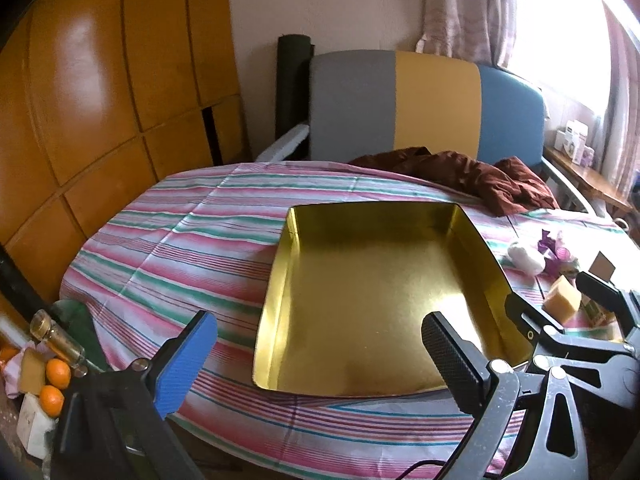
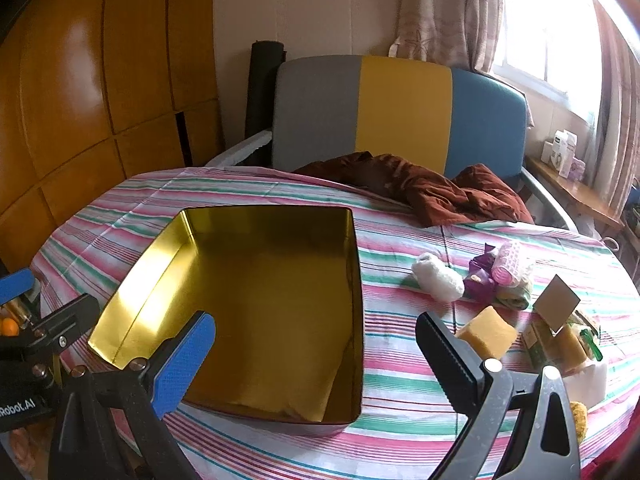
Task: Organize objects
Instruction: 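Move both tools from the gold tray toward the scattered items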
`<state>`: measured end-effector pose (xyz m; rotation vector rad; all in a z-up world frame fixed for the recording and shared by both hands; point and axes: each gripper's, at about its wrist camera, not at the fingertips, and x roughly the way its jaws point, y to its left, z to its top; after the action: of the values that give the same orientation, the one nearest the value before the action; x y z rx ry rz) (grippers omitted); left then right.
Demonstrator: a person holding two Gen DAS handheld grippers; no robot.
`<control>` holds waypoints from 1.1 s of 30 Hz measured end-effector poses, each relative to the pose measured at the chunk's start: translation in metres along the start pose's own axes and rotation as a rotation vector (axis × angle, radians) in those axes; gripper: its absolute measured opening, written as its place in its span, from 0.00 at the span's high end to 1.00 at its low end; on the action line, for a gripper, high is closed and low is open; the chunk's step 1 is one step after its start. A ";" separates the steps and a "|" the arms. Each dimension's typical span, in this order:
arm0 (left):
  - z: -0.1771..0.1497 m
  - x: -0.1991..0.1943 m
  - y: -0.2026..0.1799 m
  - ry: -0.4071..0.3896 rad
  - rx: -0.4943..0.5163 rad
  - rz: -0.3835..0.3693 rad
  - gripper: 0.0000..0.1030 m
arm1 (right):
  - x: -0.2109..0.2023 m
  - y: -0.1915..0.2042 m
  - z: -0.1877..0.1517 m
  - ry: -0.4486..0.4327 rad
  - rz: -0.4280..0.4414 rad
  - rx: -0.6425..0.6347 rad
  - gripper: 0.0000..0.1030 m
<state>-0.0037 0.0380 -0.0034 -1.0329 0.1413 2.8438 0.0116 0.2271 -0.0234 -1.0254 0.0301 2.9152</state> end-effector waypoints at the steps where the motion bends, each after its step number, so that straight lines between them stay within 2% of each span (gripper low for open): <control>1: 0.000 0.000 -0.002 0.001 0.007 -0.005 0.00 | 0.000 -0.001 0.000 0.001 -0.003 0.000 0.01; 8: 0.012 0.006 -0.031 0.001 0.071 -0.093 0.00 | 0.003 -0.025 -0.001 0.014 -0.055 0.035 0.01; 20: 0.021 0.020 -0.109 0.012 0.220 -0.239 0.00 | -0.004 -0.096 -0.006 0.034 -0.192 0.146 0.01; 24: 0.023 0.022 -0.132 0.013 0.250 -0.318 0.00 | -0.013 -0.123 -0.008 0.040 -0.245 0.176 0.01; 31: 0.021 0.029 -0.173 0.032 0.317 -0.382 0.00 | -0.032 -0.168 -0.019 0.075 -0.335 0.217 0.01; 33: 0.019 0.030 -0.182 0.047 0.326 -0.422 0.00 | -0.037 -0.178 -0.022 0.091 -0.341 0.221 0.01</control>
<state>-0.0140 0.2227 -0.0171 -0.9295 0.3349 2.3232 0.0639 0.4024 -0.0181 -1.0120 0.1598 2.4947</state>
